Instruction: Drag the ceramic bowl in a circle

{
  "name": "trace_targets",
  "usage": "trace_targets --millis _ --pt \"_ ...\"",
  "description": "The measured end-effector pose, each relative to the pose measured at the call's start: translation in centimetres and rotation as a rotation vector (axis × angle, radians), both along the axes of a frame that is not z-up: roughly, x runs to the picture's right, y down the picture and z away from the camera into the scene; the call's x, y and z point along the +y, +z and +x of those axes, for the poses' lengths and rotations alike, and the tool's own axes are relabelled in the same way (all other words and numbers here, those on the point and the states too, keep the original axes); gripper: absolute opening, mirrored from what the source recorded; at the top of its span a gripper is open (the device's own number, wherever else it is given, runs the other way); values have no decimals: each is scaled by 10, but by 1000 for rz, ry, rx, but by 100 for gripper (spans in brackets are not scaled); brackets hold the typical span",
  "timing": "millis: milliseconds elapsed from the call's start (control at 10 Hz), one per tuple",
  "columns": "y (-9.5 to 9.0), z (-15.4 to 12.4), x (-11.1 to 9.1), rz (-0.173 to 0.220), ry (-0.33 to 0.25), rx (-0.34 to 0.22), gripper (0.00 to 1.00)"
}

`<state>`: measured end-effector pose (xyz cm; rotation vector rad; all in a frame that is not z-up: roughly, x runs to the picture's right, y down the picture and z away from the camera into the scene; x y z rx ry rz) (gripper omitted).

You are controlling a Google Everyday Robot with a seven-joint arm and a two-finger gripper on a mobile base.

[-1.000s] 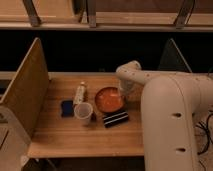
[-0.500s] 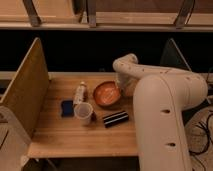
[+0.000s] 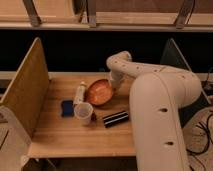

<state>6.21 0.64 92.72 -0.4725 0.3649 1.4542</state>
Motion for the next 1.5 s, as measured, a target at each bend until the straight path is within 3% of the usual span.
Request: trace_targets --millis 300,600,700,900,1100,1300,1400,1500 --pt "-9 20 35 -47 13 39 0" --pt "-7 61 67 -102 94 123 0" --pt "-4 72 67 -101 118 144 0" --pt "4 83 46 -65 137 170 0" --pt "9 71 24 -31 116 158 0" --pt "8 40 7 -5 76 107 0" --pt "6 33 6 -3 64 92 3" --pt "1 28 11 -12 59 79 14"
